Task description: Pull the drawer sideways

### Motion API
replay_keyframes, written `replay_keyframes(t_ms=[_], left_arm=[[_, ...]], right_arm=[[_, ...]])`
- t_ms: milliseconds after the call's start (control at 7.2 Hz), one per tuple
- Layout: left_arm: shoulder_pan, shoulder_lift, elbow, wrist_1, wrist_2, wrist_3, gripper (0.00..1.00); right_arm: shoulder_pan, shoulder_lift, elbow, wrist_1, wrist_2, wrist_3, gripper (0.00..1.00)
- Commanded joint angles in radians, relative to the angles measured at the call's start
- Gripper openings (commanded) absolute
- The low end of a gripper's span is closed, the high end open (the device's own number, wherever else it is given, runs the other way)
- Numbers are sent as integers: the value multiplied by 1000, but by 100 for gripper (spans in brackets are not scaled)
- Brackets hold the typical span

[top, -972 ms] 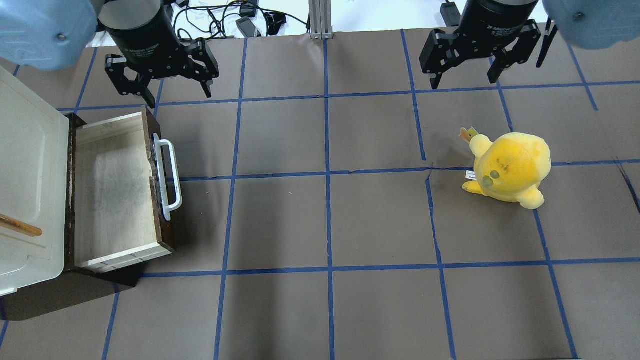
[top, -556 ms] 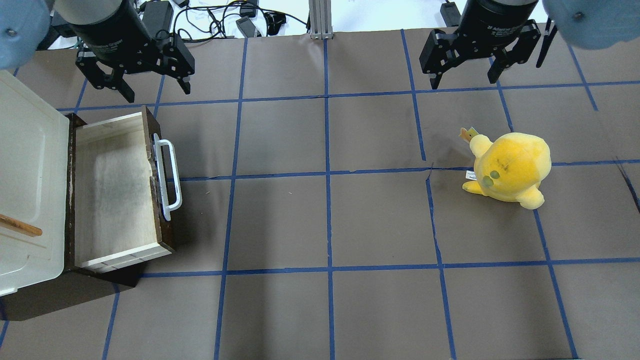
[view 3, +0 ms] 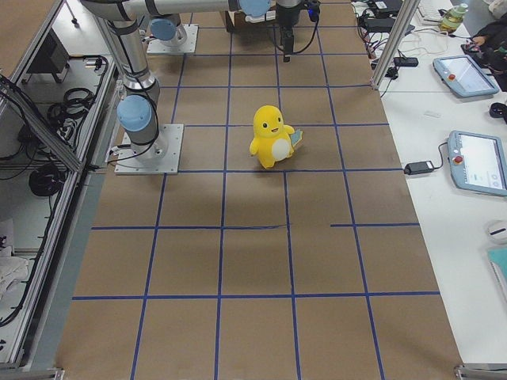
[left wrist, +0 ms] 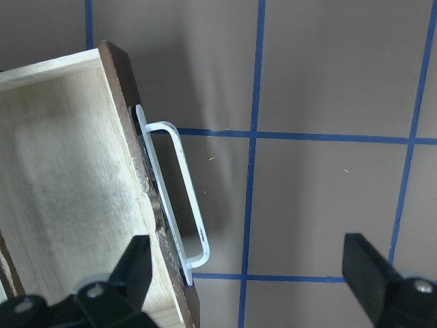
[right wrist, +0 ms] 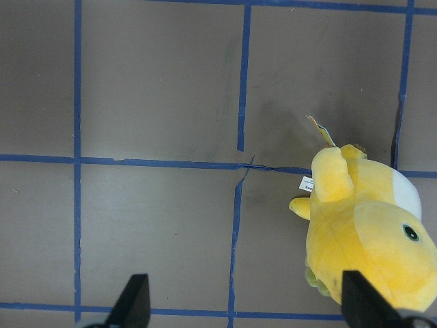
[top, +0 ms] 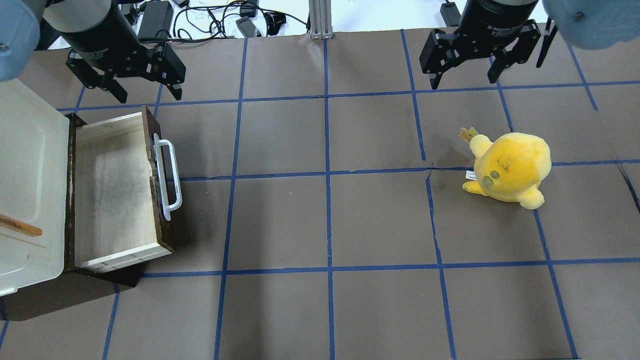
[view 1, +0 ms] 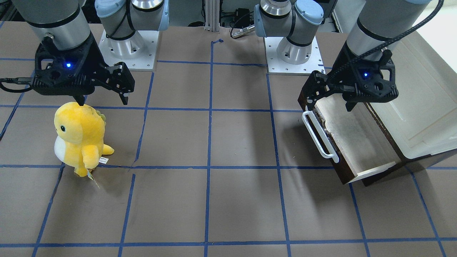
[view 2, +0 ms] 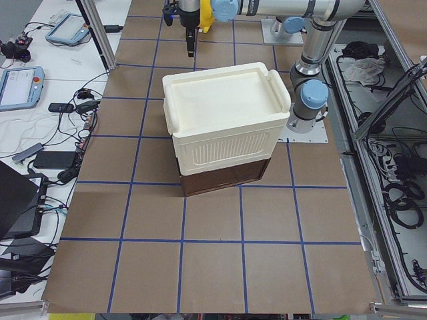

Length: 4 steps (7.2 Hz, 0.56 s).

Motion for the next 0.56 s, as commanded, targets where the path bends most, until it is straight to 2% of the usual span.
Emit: replay_keyframes(t_ms=[0, 417], left_arm=[[-1, 4, -9, 11, -6, 19, 100], [-4, 12, -11, 8, -7, 18, 100]], right_arm=[[0, 0, 0, 0, 0, 0, 100], [0, 0, 0, 0, 0, 0, 100]])
